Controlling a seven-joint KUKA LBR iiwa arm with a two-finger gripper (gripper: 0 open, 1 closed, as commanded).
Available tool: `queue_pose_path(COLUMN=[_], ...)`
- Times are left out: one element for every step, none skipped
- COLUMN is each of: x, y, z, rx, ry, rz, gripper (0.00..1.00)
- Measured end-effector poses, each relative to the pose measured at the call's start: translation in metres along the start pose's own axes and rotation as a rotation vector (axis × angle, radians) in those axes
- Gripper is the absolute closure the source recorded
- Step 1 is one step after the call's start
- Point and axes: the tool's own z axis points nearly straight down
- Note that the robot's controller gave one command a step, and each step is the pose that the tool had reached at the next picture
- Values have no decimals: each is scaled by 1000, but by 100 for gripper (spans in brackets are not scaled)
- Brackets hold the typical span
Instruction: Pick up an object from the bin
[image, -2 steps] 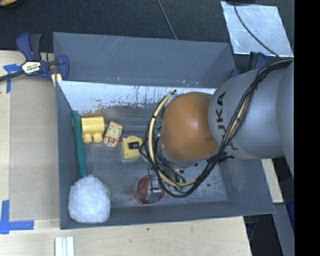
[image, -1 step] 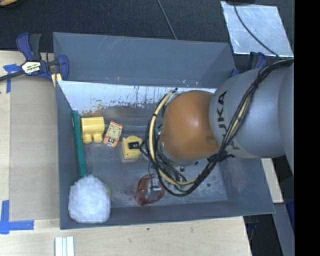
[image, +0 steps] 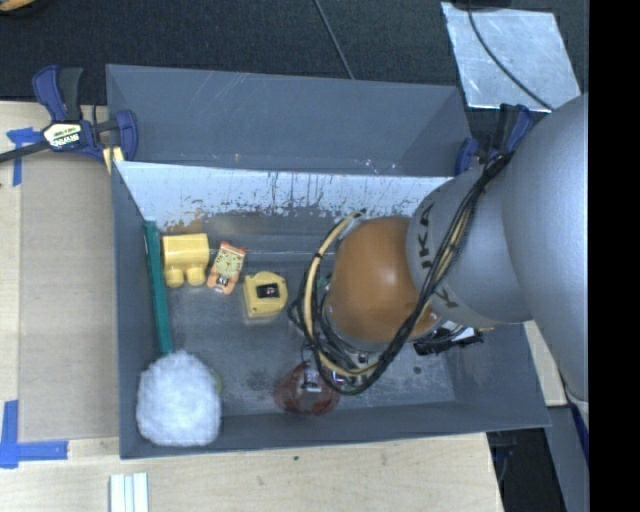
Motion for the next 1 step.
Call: queue_pose_path(x=[-3], y=[4], z=[-68], rx=[0], ry=[2], rz=[-359], gripper=[0])
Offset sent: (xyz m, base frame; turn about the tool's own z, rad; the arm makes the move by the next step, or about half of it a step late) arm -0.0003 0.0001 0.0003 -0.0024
